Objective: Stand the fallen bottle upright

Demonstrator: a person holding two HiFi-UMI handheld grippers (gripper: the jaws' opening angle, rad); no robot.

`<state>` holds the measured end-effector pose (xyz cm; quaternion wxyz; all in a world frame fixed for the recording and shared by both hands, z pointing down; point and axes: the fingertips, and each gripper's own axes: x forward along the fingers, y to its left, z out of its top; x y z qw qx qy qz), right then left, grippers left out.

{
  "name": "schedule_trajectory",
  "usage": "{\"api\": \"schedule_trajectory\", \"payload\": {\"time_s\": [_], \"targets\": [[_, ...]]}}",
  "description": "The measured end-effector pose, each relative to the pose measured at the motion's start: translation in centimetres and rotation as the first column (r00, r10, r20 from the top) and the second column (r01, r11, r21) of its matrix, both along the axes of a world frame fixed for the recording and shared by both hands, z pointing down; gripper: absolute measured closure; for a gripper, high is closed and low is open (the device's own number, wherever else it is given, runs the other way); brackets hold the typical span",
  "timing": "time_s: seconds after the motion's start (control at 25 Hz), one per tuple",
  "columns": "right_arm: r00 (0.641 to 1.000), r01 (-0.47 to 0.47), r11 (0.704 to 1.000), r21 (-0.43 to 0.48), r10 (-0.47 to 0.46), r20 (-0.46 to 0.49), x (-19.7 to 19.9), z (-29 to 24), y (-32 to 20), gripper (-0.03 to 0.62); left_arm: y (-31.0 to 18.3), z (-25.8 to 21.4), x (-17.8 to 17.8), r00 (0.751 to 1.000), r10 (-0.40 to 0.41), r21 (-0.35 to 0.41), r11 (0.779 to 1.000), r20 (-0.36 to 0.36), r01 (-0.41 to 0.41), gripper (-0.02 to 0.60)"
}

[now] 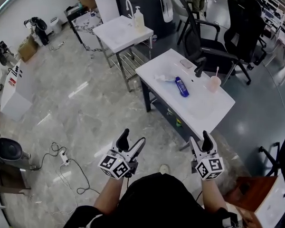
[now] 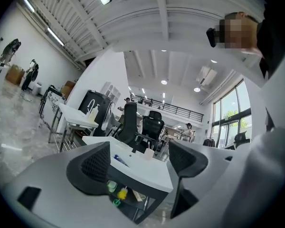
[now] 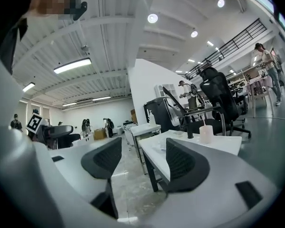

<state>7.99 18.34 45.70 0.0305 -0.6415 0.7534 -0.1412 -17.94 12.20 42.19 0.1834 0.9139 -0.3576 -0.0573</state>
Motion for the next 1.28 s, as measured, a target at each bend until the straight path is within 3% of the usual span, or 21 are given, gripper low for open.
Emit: {"api": "schedule_trajectory", "payload": {"time_s": [0.16,0.52,1.0,1.28], "targets": [[1.0,0.018,1.0,-0.008,-0.018,-0.01,2.1,0.8,-1.5,0.307,-1.7,-0.8,1.7,0.999,-0.045,0.049,0.998,0.026,0.044,0.189],[0.998,-0.047,0.997,-0.061,0.045,-0.043,7.3,2.1,-4.5,0.309,-5.4,0.1,4.5,0.997,-0.057,0.034,0.998,0.061,0.055,0.19],[0.994,-0.051,0.999,-0.018,0.049,-0.102,7.2,-0.1,-15.3,0.309,-17.3,-0.7,5.1,0.998,-0.025,0.097,0.995,0.066,0.018,0.19],[0.988,0.012,1.0,-0.025,-0.015,-0.152,5.3,-0.4,-21.4,0.308,-23.7,-0.3,4.9,0.999,-0.005,0.074,0.997,0.038,0.003,0.19]]}}
